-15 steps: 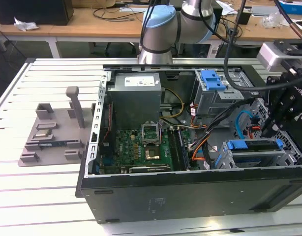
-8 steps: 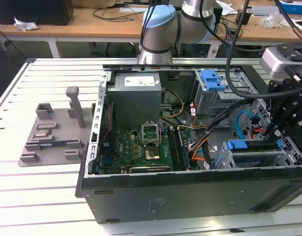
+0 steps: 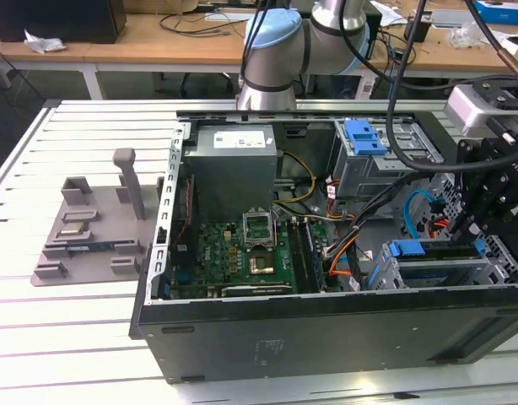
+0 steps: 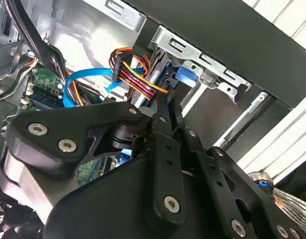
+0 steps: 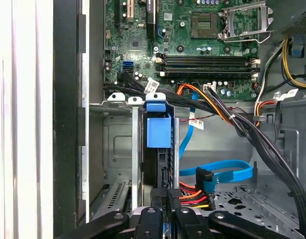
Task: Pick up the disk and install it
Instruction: 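Insert the first disk wire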
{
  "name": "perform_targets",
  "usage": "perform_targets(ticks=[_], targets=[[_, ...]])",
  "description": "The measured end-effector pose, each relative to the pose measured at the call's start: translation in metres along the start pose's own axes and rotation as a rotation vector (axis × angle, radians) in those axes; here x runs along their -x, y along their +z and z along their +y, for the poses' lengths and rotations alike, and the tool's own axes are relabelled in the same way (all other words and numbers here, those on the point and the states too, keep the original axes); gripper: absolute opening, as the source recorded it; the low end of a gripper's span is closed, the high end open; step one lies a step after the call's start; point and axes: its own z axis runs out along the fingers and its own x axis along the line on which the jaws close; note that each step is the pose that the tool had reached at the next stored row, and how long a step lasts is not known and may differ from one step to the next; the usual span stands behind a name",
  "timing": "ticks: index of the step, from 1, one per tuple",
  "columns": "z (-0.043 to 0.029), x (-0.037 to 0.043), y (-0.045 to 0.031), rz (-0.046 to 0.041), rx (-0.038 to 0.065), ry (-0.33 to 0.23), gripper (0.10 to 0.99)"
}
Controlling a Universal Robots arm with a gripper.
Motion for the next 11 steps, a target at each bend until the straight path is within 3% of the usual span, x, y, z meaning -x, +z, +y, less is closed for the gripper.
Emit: perform_targets(ticks=[11], targets=[[-0.0001, 0.0015, 0.0039, -0.0010, 0.000, -0.002, 0.165]])
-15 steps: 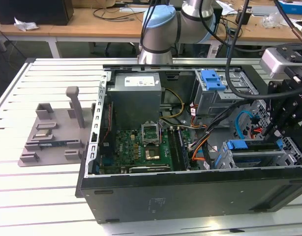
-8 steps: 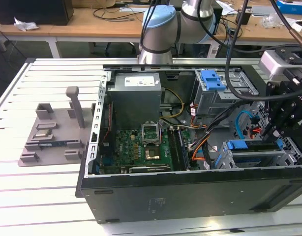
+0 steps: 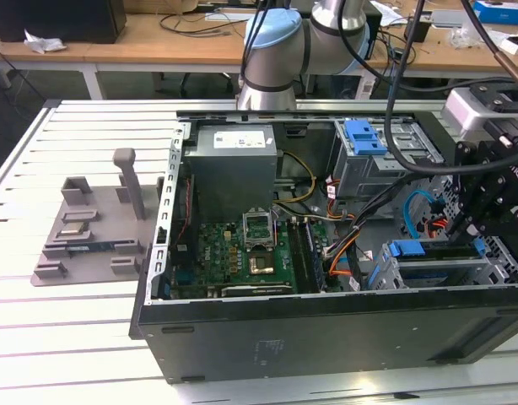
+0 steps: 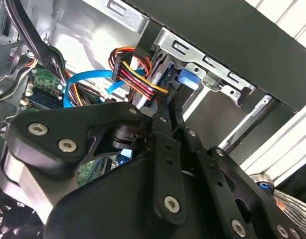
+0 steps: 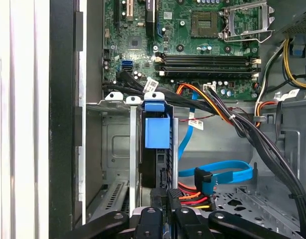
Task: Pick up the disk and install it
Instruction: 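Insert the first disk wire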
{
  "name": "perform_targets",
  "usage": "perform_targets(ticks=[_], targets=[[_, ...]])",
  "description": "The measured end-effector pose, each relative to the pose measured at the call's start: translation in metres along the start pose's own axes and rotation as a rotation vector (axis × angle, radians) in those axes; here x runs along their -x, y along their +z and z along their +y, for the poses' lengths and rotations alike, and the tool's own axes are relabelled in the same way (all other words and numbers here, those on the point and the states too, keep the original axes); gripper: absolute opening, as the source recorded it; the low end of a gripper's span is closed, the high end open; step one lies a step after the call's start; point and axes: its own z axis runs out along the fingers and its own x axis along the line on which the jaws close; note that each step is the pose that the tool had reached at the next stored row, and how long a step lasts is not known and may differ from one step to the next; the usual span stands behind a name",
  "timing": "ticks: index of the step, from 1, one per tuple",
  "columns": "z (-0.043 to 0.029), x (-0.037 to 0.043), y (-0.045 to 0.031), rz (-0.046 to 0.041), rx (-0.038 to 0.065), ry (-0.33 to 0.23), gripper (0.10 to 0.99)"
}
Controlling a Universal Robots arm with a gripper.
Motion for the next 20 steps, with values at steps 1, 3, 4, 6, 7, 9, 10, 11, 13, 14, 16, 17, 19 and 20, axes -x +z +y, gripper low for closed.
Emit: perform_targets(ticks=[1, 3, 4, 6, 7, 9, 10, 11, 13, 14, 16, 17, 19, 20], targets=[[0.0000, 0.0000, 0.0003, -0.0005, 0.000, 0.000, 0.165], [0.0000, 0.0000, 0.0012, -0.0015, 0.000, 0.000, 0.165], [0.0000, 0.0000, 0.0017, -0.0022, 0.000, 0.000, 0.165], [0.0000, 0.0000, 0.0024, -0.0042, 0.000, 0.000, 0.165], [0.0000, 0.0000, 0.0026, -0.0052, 0.000, 0.000, 0.165], [0.0003, 0.0001, 0.0029, -0.0075, 0.000, 0.000, 0.165], [0.0006, 0.0001, 0.0030, -0.0093, 0.000, 0.000, 0.165], [0.0008, 0.0000, 0.0031, -0.0116, 0.000, 0.000, 0.165], [0.0009, -0.0001, 0.0030, -0.0141, 0.000, 0.000, 0.165], [0.0009, -0.0001, 0.0022, -0.0158, -0.001, 0.000, 0.165], [0.0010, -0.0002, -0.0021, -0.0180, -0.001, 0.000, 0.165], [0.0010, -0.0002, -0.0022, -0.0198, -0.001, 0.000, 0.165], [0.0011, -0.0002, -0.0022, -0.0232, -0.001, 0.000, 0.165], [0.0010, -0.0004, -0.0021, -0.0235, -0.001, 0.000, 0.165]])
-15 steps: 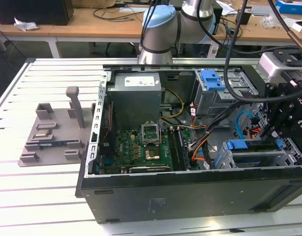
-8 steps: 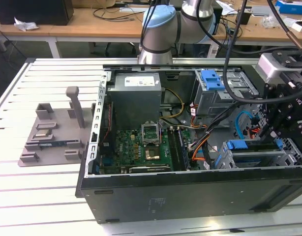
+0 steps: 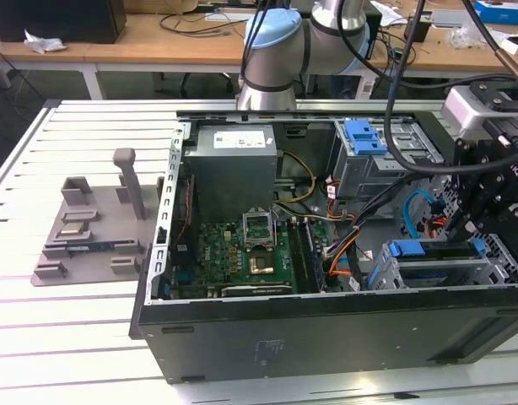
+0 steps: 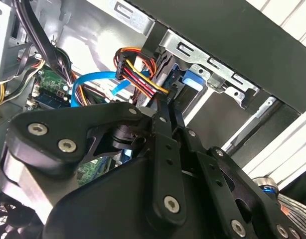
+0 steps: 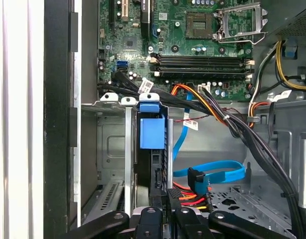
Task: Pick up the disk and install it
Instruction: 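Insert the first disk wire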
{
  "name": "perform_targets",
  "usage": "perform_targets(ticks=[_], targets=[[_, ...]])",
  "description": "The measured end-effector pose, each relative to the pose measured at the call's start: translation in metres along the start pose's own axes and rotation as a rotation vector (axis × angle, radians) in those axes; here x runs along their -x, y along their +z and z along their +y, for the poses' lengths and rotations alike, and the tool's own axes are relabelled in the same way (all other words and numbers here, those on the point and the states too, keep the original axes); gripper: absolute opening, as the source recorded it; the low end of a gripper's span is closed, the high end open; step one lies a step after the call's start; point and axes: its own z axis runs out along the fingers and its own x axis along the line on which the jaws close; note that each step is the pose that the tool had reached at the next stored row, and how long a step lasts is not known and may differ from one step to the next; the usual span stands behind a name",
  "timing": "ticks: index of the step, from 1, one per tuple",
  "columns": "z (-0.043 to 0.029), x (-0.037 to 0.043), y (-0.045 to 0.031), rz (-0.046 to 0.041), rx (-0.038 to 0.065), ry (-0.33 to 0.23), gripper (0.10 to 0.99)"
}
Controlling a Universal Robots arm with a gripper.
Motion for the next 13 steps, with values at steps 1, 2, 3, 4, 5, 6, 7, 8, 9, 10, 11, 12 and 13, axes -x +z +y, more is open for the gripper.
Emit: perform_targets(ticks=[1, 2, 3, 4, 5, 6, 7, 8, 9, 10, 11, 12, 13], targets=[[0.0000, -0.0003, 0.0004, -0.0001, 0.000, 0.000, 0.165], [0.0000, -0.0005, 0.0007, -0.0002, 0.000, 0.000, 0.165], [0.0000, -0.0007, 0.0010, 0.0000, 0.000, 0.000, 0.165], [0.0000, -0.0011, 0.0016, -0.0002, 0.000, 0.000, 0.165], [0.0000, -0.0014, 0.0018, -0.0001, 0.000, 0.000, 0.165], [0.0000, -0.0016, 0.0019, 0.0000, 0.000, 0.000, 0.165], [0.0002, -0.0020, 0.0022, -0.0001, 0.000, 0.000, 0.165], [0.0005, -0.0022, 0.0024, -0.0002, 0.000, 0.000, 0.165], [0.0011, -0.0024, 0.0025, 0.0000, 0.000, 0.000, 0.165], [0.0012, -0.0027, 0.0026, -0.0001, 0.000, 0.000, 0.165], [0.0013, -0.0030, 0.0027, 0.0000, 0.000, 0.000, 0.165], [0.0013, -0.0034, 0.0028, 0.0001, 0.000, 0.000, 0.165], [0.0014, -0.0037, 0.0033, -0.0002, 0.000, 0.000, 0.165]])
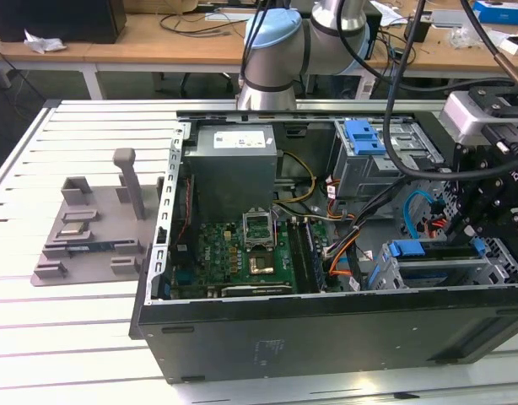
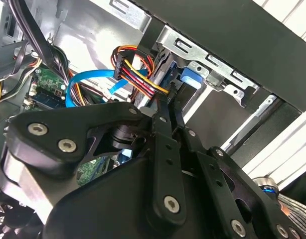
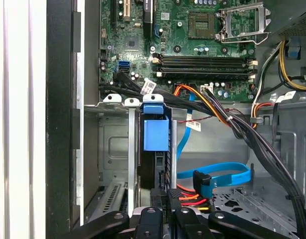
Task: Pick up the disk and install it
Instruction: 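Insert the first disk wire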
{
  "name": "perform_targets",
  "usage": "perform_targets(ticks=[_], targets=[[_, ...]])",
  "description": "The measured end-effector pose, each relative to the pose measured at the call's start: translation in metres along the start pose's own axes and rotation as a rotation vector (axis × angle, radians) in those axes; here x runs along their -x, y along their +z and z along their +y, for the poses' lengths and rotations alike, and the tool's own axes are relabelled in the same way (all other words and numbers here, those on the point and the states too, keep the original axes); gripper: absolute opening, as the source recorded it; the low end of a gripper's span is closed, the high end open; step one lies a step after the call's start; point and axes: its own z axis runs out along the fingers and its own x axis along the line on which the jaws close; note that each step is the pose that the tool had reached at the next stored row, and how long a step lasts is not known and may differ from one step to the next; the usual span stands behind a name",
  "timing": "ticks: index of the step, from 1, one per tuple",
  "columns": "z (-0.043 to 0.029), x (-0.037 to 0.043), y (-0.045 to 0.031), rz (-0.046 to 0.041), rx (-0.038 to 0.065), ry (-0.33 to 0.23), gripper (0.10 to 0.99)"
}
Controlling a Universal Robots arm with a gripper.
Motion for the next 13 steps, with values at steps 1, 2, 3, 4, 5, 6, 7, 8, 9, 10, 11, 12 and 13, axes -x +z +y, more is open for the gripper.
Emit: perform_targets(ticks=[1, 2, 3, 4, 5, 6, 7, 8, 9, 10, 11, 12, 13], targets=[[0.0001, -0.0002, 0.0003, 0.0000, 0.000, 0.000, 0.165], [0.0001, -0.0004, 0.0006, 0.0003, 0.000, 0.000, 0.165], [0.0001, -0.0005, 0.0008, 0.0004, 0.000, 0.000, 0.165], [0.0000, -0.0007, 0.0016, 0.0003, 0.000, 0.000, 0.165], [0.0000, -0.0007, 0.0019, 0.0002, 0.000, 0.000, 0.165], [0.0000, -0.0008, 0.0020, 0.0001, 0.000, 0.000, 0.165], [0.0000, -0.0008, 0.0020, -0.0003, 0.000, 0.000, 0.165], [0.0001, -0.0008, 0.0016, -0.0023, -0.001, 0.000, 0.165], [0.0001, -0.0008, -0.0006, -0.0056, -0.002, 0.000, 0.165], [0.0001, -0.0008, -0.0012, -0.0095, -0.002, 0.000, 0.165], [0.0001, -0.0007, -0.0013, -0.0174, -0.002, 0.000, 0.165], [0.0001, -0.0007, -0.0012, -0.0230, -0.002, 0.000, 0.165], [0.0001, -0.0007, -0.0012, -0.0287, -0.002, 0.000, 0.165]])
